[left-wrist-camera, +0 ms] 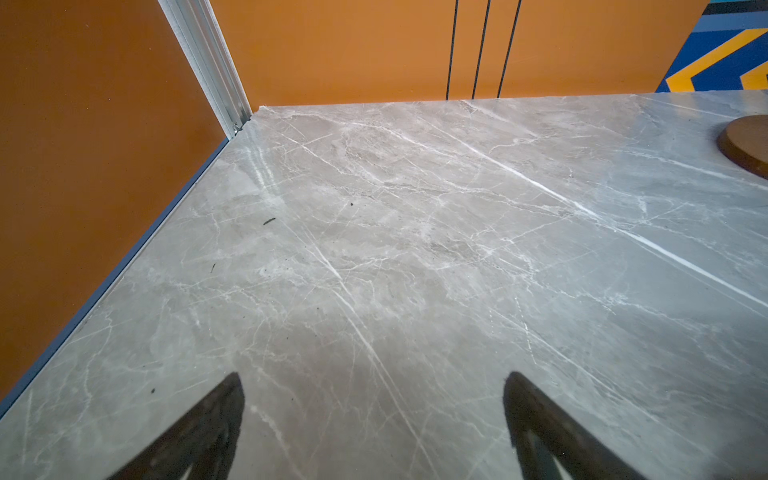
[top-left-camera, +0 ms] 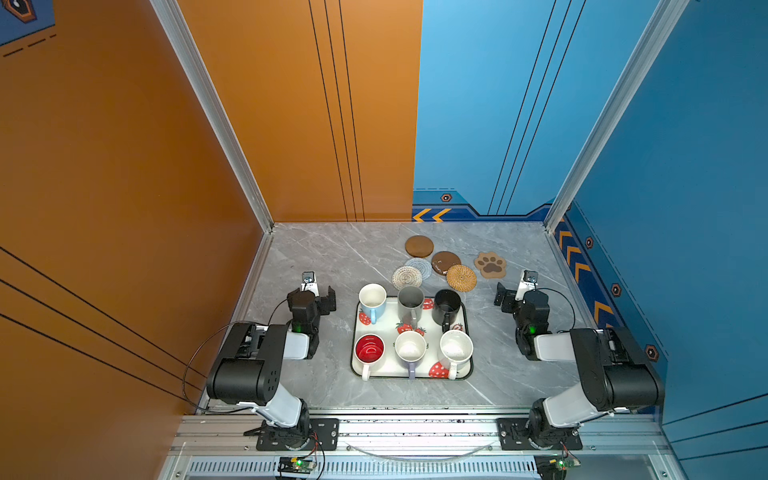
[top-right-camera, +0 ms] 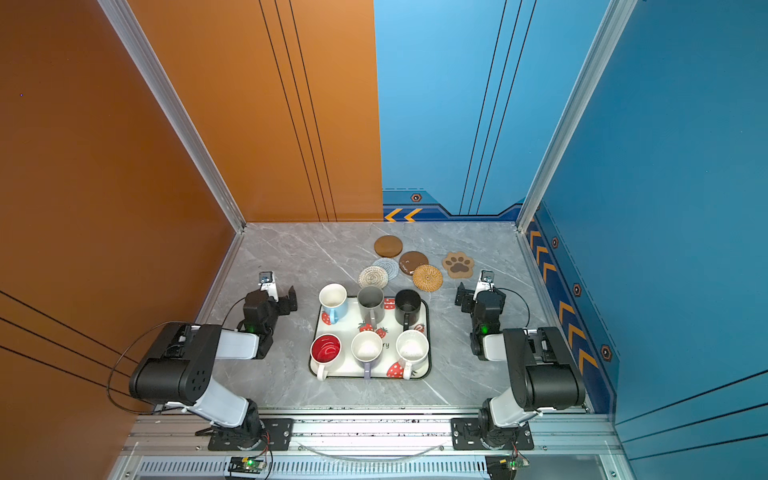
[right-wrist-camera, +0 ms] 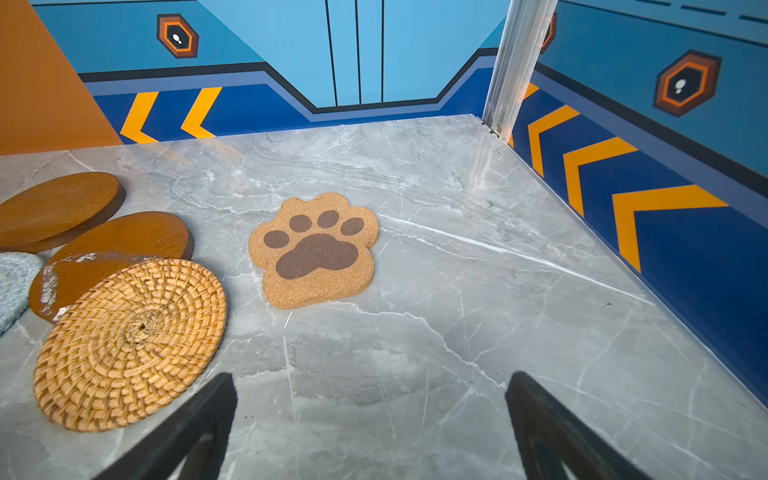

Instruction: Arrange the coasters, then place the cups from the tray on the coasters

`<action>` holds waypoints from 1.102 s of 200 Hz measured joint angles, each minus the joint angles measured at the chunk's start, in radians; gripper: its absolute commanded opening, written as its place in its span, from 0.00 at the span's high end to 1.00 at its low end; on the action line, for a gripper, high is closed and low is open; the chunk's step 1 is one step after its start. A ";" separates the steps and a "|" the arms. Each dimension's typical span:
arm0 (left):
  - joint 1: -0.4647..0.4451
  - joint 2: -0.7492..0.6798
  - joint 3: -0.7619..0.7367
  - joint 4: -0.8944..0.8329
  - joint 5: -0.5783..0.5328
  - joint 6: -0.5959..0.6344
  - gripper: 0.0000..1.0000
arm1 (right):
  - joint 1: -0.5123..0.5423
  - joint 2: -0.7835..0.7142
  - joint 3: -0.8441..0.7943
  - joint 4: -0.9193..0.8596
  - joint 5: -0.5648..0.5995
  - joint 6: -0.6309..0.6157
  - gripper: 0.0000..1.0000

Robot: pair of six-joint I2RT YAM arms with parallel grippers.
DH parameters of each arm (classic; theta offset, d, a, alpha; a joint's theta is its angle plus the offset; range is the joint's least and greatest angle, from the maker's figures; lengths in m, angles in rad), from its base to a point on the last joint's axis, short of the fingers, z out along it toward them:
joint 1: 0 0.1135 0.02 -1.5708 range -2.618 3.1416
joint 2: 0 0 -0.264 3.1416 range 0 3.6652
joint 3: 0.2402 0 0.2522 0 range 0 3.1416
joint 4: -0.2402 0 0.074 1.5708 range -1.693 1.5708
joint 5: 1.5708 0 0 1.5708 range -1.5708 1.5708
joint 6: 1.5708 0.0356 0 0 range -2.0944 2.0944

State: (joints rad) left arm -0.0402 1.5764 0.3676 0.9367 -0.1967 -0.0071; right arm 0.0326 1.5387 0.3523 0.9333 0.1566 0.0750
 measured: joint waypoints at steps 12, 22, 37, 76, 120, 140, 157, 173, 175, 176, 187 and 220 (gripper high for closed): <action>0.000 0.000 0.000 0.000 0.000 0.000 0.02 | 0.000 0.000 0.000 0.000 0.000 0.000 0.00; 0.000 0.000 0.000 0.000 0.000 0.000 0.02 | 0.000 0.000 0.000 0.000 0.000 0.000 0.00; 0.000 0.000 0.000 0.000 0.000 0.000 0.02 | 0.000 0.000 0.000 0.000 0.000 0.000 0.00; 0.000 -0.002 0.000 -0.003 0.003 0.004 0.06 | 0.000 -0.003 0.002 -0.009 0.006 0.000 0.01; -0.021 -0.197 0.081 -0.282 0.000 0.008 0.05 | 0.001 -0.185 0.164 -0.351 0.054 0.010 0.03; -0.031 -0.277 0.203 -0.449 0.014 -0.021 0.08 | 0.001 -0.225 0.327 -0.515 0.053 0.036 0.17; -0.043 -0.309 0.312 -0.594 0.051 -0.064 0.12 | 0.001 -0.208 0.477 -0.663 0.043 0.073 0.32; -0.063 -0.306 0.407 -0.724 0.102 -0.105 0.20 | 0.001 -0.147 0.624 -0.802 0.010 0.113 0.47; -0.066 -0.304 0.418 -0.742 0.109 -0.114 0.20 | 0.002 -0.134 0.644 -0.821 0.000 0.113 0.49; -0.067 -0.304 0.422 -0.748 0.111 -0.115 0.21 | 0.002 -0.130 0.650 -0.827 -0.001 0.117 0.49; -0.085 -0.287 0.483 -0.831 0.150 -0.137 0.22 | 0.004 -0.072 0.733 -0.905 -0.028 0.132 0.65; -0.156 -0.193 0.665 -1.046 0.209 -0.194 0.27 | 0.016 0.146 0.935 -1.114 -0.089 0.163 0.68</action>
State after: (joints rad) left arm -0.1959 1.3838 1.0325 -0.1093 0.0120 -0.2012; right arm 0.0483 1.6844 1.2877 -0.1802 0.0677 0.2379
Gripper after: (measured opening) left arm 0.744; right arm 0.273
